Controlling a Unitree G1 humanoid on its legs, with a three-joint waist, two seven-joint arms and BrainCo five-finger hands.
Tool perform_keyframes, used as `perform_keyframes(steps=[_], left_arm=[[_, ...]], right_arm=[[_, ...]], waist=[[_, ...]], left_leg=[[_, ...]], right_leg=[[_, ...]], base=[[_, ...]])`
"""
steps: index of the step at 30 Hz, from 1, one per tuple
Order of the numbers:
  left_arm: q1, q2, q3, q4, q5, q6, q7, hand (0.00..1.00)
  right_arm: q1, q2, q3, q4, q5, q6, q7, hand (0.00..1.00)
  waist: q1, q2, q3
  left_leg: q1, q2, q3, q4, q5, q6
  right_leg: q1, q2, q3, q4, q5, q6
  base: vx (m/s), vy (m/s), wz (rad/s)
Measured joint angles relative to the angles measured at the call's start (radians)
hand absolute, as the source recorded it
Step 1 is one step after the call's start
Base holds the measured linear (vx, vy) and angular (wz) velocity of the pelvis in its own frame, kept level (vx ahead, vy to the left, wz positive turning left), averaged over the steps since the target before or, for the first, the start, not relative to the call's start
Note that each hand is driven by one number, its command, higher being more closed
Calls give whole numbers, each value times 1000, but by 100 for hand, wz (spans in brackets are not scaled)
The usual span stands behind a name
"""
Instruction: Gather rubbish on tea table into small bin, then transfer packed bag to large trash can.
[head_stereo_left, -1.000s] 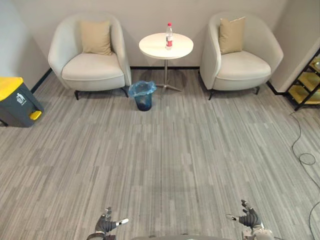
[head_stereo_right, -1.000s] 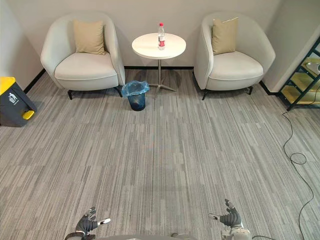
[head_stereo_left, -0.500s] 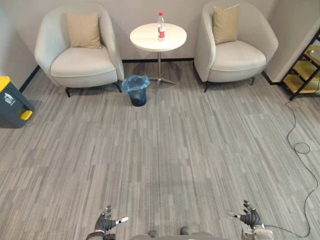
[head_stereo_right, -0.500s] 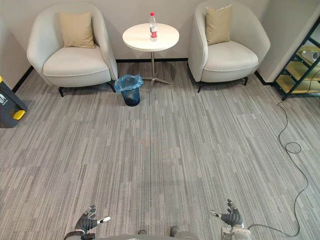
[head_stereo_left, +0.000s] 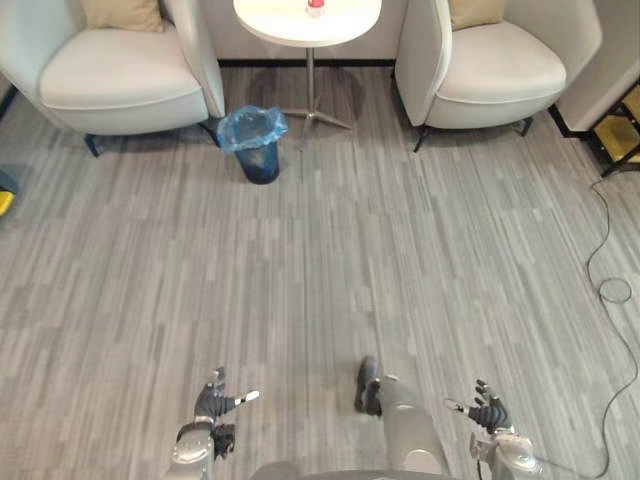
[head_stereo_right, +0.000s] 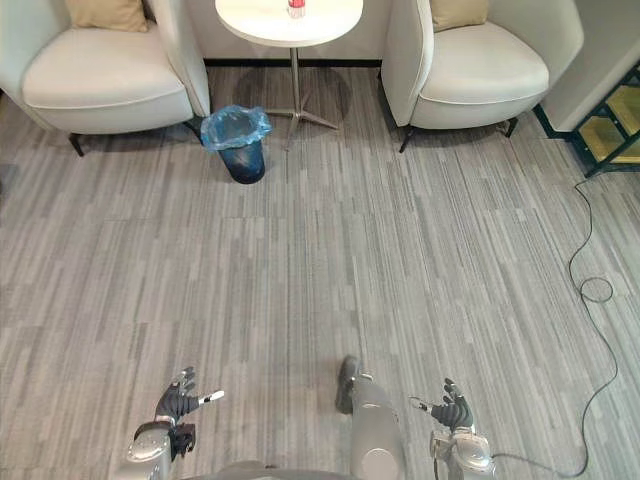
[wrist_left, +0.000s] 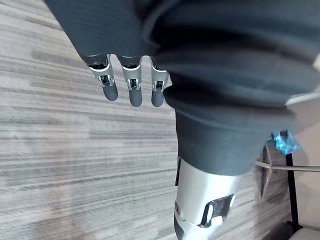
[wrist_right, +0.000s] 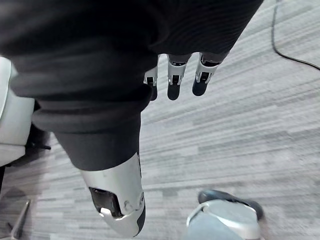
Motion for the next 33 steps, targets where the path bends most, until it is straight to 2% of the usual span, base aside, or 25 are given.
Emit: perform_keyframes(steps=[2,4,5,6,8,9,10,12,13,14,15,16,17,19,20,22,23,24,25,26,27,29,30,31,33], left_arm=[[10,5,3,-1,0,0,0,0],[19,3,3,-15,0,0,0,0],[26,3,3,-27,0,0,0,0],[33,0,2,-41,0,0,0,0],[65,-20,4,-40,0,1,1,0],[92,-37,0,-40,0,1,1,0],[105,-37,1,-33,1,4,2,0],[86,-24,17,-37,0,2,2,0],[83,-25,15,-36,-1,-5,2,0],[78,-21,12,-26,-1,-4,3,0],[72,-12,3,-11,-2,3,4,0],[70,-11,-8,-5,-2,7,4,0],[75,-16,-25,2,-4,7,7,0],[76,-16,-48,2,-11,6,10,0],[60,-18,-55,3,-14,4,9,0],[39,-18,-55,5,-14,3,11,0],[32,-15,-54,5,-13,2,11,0],[28,-15,-54,9,-13,2,13,0],[26,-21,-54,15,-13,1,14,0],[31,-32,-53,17,-12,0,14,0],[28,-35,-53,22,-10,1,10,0],[29,-51,-52,21,-9,1,12,0],[33,-64,-50,18,-9,-1,11,0],[30,-66,-56,18,-9,-2,11,0],[28,-68,-61,14,-9,-3,10,0]], right_arm=[[-11,13,22,-20,6,-15,-11,0],[-21,14,35,-30,9,-18,-14,0],[-24,13,35,-30,9,-18,-14,0],[-31,7,34,-26,9,-18,-14,0],[-39,1,25,-21,9,-17,-17,0],[-20,-6,21,-20,9,-17,-18,0],[-18,9,28,-12,9,-12,-21,0],[-12,21,33,-14,3,-15,-20,0],[-13,20,33,-12,-5,-14,-20,0],[-15,26,35,-13,-9,-14,-17,0],[-16,36,37,-12,-13,-14,-15,0],[-16,39,38,-12,-13,-13,-15,0],[-13,39,45,-16,-14,-13,-16,0],[-11,39,57,-34,-14,-15,-17,0],[-9,38,64,-53,-14,-15,-16,0],[-6,34,62,-61,-14,-16,-18,0],[4,33,61,-80,-14,-14,-19,0],[14,33,59,-98,-14,-12,-22,0],[30,30,57,-131,-18,-12,-30,0],[31,25,56,-168,-33,-10,-37,0],[31,26,56,-249,-51,-12,-38,0],[32,19,69,-348,-58,-17,-42,0],[25,25,87,-394,-60,-22,-46,0],[25,33,86,-421,-66,-39,-62,0],[7,43,85,-457,-79,-63,-75,0]], waist=[[30,-15,12],[65,-36,27],[77,-49,32],[87,-57,40],[102,-50,39],[117,-7,16],[135,-31,-2],[128,-80,-23],[127,-93,-22],[115,-103,-17],[104,-110,-12],[100,-110,-11],[90,-96,-12],[76,-73,-19],[57,-62,-22],[39,-48,-14],[25,-44,-15],[21,-40,-15],[22,-24,-20],[36,-3,-36],[49,-5,-37],[30,-7,-33],[42,-11,-26],[57,-9,-26],[81,-25,-23]], left_leg=[[-120,14,53,202,-84,51],[-308,-20,106,160,-126,111],[-348,-41,118,98,-139,100],[-415,-81,131,-64,-140,94],[-445,-126,135,-418,-68,39],[-447,-122,116,-584,35,46],[-451,-150,98,-522,130,150],[-461,-195,117,-447,36,190],[-436,-216,127,-403,-34,201],[-392,-239,126,-386,-85,211],[-334,-262,118,-385,-129,229],[-284,-272,115,-390,-154,236],[-160,-280,105,-427,-192,236],[-62,-278,76,-489,-207,230],[14,-269,47,-537,-206,229],[80,-244,-3,-576,-208,225],[114,-224,-30,-590,-216,181],[133,-211,-45,-594,-224,155],[147,-189,-59,-589,-239,124],[147,-157,-71,-573,-237,103],[124,-155,-77,-513,-192,46],[36,-165,-72,-264,-69,35],[-63,-123,-42,-43,-25,49],[-124,-83,18,56,-85,67],[-217,-67,71,24,-126,84]], right_leg=[[158,27,47,-124,-1,-2],[316,20,81,-265,-4,1],[342,8,91,-287,-13,16],[400,-11,107,-323,-33,37],[478,-20,133,-351,-63,58],[524,8,174,-364,-84,64],[541,-28,212,-332,-109,76],[446,-95,235,-103,-123,101],[364,-125,276,137,-75,194],[301,-144,302,324,28,316],[250,-160,308,499,56,345],[212,-174,295,596,34,302],[136,-191,235,688,-20,211],[56,-195,148,640,-66,165],[-21,-181,97,504,-98,143],[-85,-126,109,244,-85,153],[-89,-82,158,0,9,163],[-85,-60,181,-57,118,166],[-67,-27,205,-88,227,135],[-64,-11,199,-68,216,113],[-65,-23,184,-20,163,97],[23,-50,147,-38,115,89],[123,-51,126,-99,110,81],[215,-50,119,-157,107,77],[307,-62,96,-227,106,79]], base=[[592,-110,-45],[697,-82,-42],[633,-10,-45],[654,45,-48],[699,115,-62],[746,233,-86],[742,266,-67],[735,249,1],[878,262,19],[732,216,21],[566,152,26],[669,128,22],[656,109,13],[714,76,34],[767,-8,56],[632,-87,84],[635,-158,99],[645,-170,88],[670,-160,41],[649,-174,31],[750,-209,40],[570,-177,73],[510,-129,57],[489,-109,44],[469,-71,24]])
